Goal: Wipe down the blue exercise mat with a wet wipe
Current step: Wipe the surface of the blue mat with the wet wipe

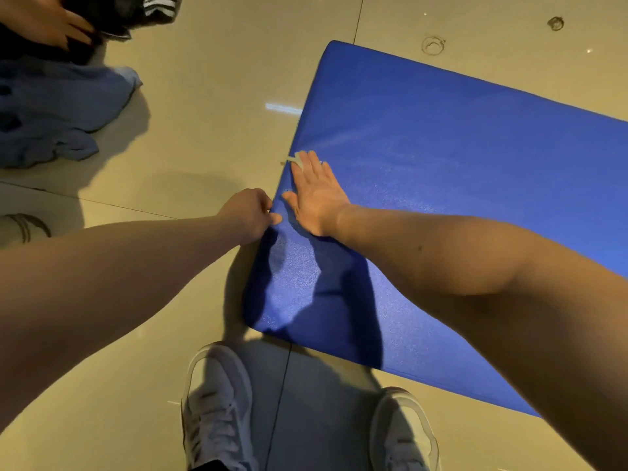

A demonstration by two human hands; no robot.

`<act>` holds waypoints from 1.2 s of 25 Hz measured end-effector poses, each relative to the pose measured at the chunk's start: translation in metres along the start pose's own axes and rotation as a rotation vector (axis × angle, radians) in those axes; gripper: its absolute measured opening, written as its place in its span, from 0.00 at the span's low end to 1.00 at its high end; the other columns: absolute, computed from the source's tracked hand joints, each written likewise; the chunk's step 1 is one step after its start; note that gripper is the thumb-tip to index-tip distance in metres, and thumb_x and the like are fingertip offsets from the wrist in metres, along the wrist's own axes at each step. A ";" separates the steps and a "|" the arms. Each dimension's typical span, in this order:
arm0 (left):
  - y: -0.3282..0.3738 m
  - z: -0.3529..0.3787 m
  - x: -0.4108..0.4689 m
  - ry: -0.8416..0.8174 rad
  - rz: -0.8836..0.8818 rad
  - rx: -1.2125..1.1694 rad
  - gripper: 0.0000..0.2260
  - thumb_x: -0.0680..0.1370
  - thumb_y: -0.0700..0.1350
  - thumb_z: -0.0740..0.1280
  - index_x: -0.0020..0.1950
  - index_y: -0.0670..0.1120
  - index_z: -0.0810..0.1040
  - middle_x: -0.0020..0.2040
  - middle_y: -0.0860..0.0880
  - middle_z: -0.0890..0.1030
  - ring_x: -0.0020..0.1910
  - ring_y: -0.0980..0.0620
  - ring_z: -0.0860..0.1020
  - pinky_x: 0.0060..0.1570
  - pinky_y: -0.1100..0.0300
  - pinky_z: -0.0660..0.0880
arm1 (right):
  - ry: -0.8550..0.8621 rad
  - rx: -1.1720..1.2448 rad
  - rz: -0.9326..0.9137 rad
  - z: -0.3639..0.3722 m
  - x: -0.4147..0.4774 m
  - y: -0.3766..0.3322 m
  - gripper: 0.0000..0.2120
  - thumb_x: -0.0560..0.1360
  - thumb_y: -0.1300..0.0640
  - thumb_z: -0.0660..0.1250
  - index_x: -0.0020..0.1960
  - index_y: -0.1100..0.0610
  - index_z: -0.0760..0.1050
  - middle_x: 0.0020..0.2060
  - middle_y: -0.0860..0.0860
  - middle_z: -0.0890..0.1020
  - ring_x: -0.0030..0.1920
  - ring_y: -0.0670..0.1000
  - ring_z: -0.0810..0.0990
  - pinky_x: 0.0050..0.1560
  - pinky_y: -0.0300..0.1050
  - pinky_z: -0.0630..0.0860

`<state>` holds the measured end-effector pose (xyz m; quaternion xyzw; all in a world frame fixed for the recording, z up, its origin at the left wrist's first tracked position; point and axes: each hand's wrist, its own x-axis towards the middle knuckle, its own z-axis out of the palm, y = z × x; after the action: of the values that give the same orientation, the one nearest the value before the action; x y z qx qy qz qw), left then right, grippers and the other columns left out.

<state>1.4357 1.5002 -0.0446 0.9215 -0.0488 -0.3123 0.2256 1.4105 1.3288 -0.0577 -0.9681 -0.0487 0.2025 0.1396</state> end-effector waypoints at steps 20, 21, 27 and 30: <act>-0.016 0.002 0.007 -0.021 0.071 -0.124 0.10 0.76 0.45 0.74 0.50 0.43 0.76 0.44 0.45 0.80 0.44 0.45 0.77 0.51 0.53 0.74 | 0.022 0.002 -0.064 0.005 -0.028 0.009 0.32 0.84 0.46 0.50 0.80 0.65 0.47 0.80 0.61 0.46 0.80 0.59 0.41 0.79 0.54 0.40; -0.015 0.002 0.006 -0.025 0.077 -0.144 0.09 0.76 0.44 0.74 0.50 0.42 0.76 0.42 0.46 0.79 0.42 0.46 0.75 0.49 0.55 0.73 | 0.006 -0.024 -0.090 0.008 -0.022 -0.002 0.32 0.85 0.46 0.49 0.80 0.65 0.46 0.80 0.61 0.45 0.80 0.58 0.41 0.79 0.54 0.40; -0.018 0.003 0.001 -0.017 0.111 -0.135 0.10 0.76 0.43 0.74 0.52 0.41 0.77 0.41 0.45 0.81 0.43 0.43 0.78 0.50 0.53 0.74 | -0.001 -0.139 -0.242 0.003 -0.036 0.020 0.31 0.84 0.46 0.51 0.81 0.61 0.47 0.81 0.57 0.47 0.80 0.58 0.44 0.80 0.52 0.44; -0.020 0.006 -0.005 -0.003 0.088 -0.141 0.10 0.77 0.45 0.73 0.52 0.44 0.75 0.46 0.44 0.82 0.47 0.42 0.79 0.53 0.50 0.76 | -0.026 -0.146 -0.305 0.001 -0.064 0.056 0.31 0.83 0.46 0.49 0.81 0.61 0.49 0.80 0.57 0.51 0.80 0.58 0.48 0.79 0.54 0.50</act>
<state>1.4272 1.5169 -0.0556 0.8998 -0.0673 -0.3064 0.3034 1.3542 1.2661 -0.0507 -0.9542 -0.2118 0.1876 0.0972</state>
